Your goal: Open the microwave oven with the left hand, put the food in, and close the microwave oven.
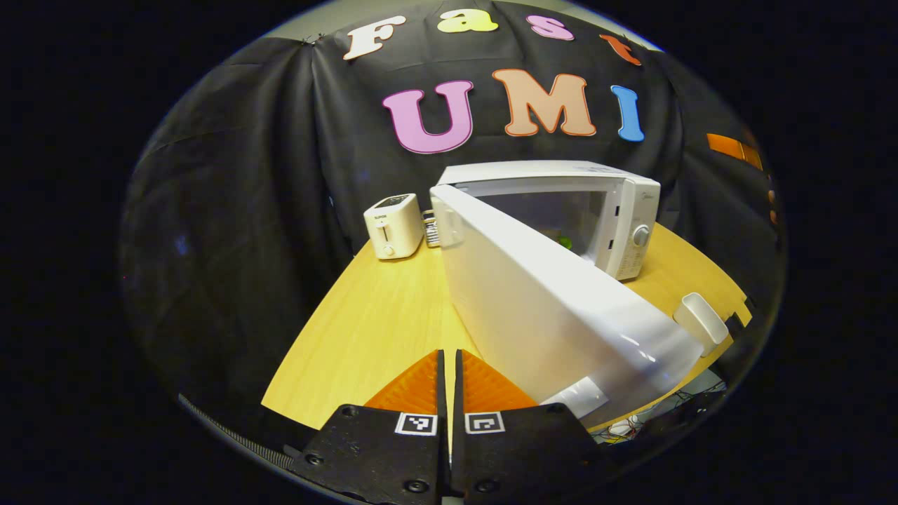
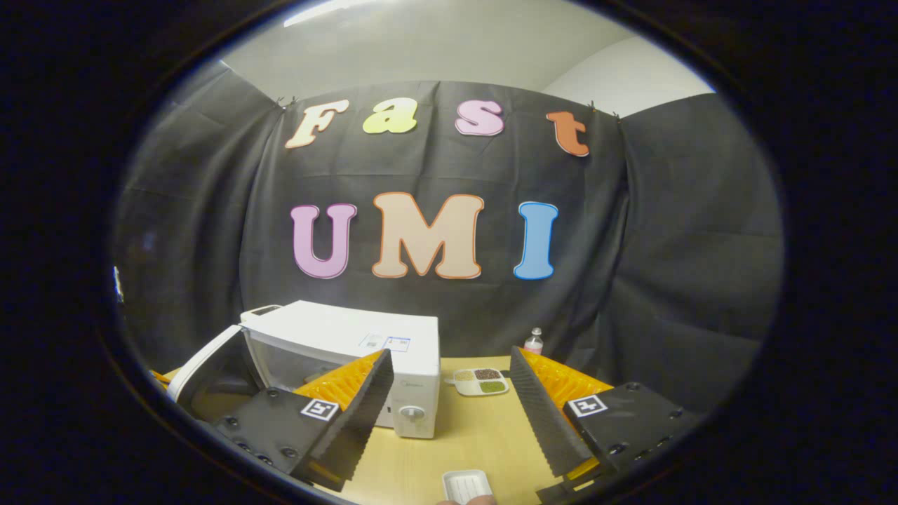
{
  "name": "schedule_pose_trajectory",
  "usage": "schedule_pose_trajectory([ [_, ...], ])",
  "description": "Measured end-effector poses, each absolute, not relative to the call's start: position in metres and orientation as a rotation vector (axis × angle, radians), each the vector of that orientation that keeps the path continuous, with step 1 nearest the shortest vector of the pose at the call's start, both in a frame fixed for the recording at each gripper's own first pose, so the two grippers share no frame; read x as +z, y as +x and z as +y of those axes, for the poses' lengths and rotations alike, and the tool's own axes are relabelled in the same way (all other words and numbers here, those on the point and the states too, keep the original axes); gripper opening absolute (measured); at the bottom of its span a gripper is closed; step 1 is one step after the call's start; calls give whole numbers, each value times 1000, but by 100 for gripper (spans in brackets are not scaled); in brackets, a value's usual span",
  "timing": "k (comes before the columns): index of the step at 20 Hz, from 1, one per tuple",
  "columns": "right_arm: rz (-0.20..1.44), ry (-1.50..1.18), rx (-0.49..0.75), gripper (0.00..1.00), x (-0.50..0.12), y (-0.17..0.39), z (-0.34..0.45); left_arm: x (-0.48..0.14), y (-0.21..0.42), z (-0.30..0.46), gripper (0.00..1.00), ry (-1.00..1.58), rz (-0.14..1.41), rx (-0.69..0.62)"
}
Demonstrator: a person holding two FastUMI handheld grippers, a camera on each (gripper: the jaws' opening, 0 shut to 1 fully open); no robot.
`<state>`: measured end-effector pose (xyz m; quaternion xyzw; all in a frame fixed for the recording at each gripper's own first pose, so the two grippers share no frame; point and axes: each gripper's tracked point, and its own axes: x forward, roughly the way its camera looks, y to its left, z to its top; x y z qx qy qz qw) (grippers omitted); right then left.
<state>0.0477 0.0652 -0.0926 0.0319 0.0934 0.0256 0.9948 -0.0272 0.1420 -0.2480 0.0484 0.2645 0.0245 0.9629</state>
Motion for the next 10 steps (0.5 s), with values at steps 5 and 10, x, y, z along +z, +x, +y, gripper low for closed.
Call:
schedule_pose_trajectory([
  [5,208,67,30,97,-104,58,37,-243,-4,102,0,135,528,-14],
  [10,211,78,10,97,-111,70,14,-240,21,72,0,137,527,-44],
])
